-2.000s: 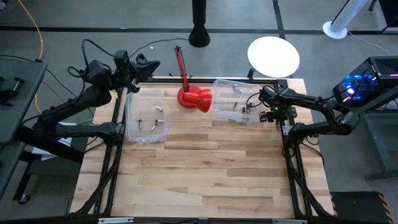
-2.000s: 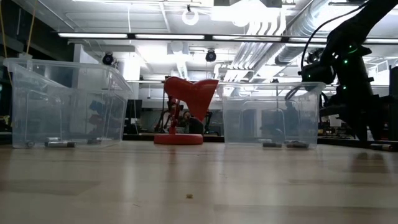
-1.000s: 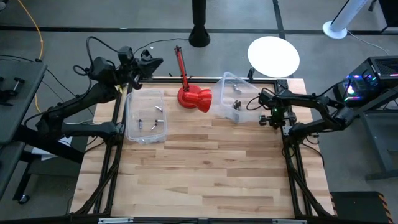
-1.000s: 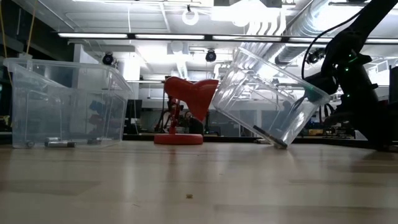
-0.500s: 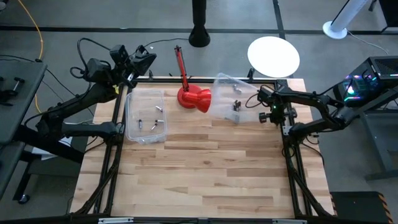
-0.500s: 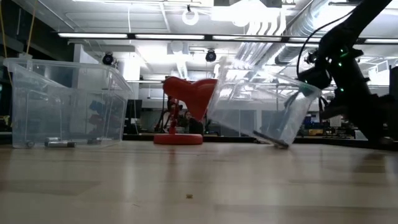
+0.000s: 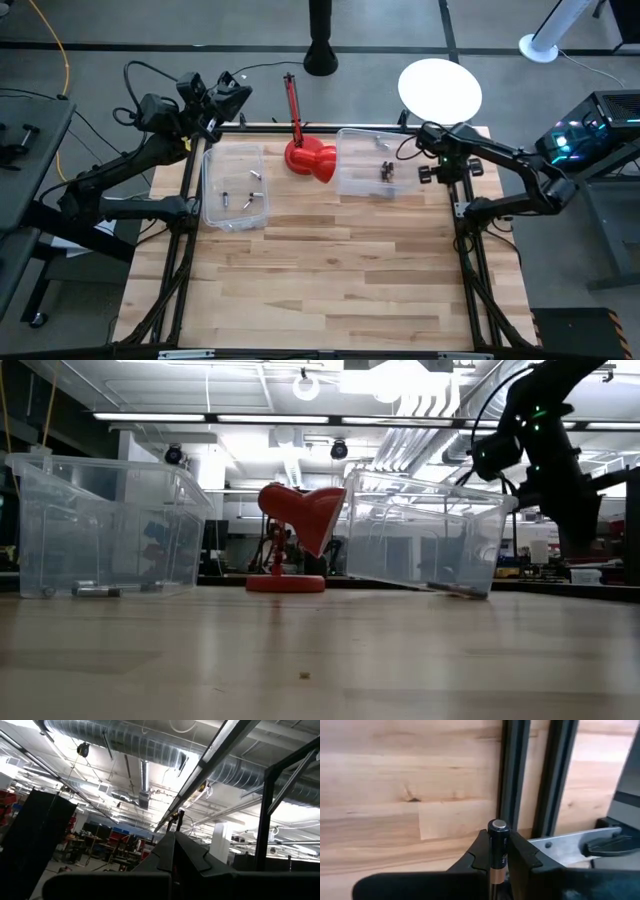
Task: Sort batteries
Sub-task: Put the black battery into the right transparent bin
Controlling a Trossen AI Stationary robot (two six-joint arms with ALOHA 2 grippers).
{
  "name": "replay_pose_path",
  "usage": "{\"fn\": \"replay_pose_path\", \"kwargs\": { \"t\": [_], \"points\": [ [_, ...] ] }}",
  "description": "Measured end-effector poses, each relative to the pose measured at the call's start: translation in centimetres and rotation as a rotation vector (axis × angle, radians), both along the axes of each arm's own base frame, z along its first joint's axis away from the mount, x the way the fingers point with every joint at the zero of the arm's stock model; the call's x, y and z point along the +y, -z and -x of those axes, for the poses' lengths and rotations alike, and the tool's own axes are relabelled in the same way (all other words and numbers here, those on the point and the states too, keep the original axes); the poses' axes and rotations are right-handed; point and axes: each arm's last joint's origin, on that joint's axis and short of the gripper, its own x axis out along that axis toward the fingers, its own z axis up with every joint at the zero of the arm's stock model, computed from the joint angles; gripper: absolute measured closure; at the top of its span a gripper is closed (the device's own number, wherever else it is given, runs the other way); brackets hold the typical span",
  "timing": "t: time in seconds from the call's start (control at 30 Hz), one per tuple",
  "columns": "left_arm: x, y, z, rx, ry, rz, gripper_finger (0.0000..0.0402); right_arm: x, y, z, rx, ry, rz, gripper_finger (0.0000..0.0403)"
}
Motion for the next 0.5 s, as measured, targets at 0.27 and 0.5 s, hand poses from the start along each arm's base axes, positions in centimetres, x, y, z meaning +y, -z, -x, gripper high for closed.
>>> {"fn": "replay_pose_path", "kwargs": {
  "t": [0.27,0.5],
  "points": [
    [0.1,0.1,0.0,0.009,-0.044,-0.045,0.0401,-0.8,-4.0,-0.5,-0.005,-0.012,0.104,0.0383],
    [0.7,0.5,-0.1,0.052,-0.148,-0.060,0.0402,-2.4,-9.4,-3.1,-0.214,-0.085,0.377,0.0383]
  ]
}}
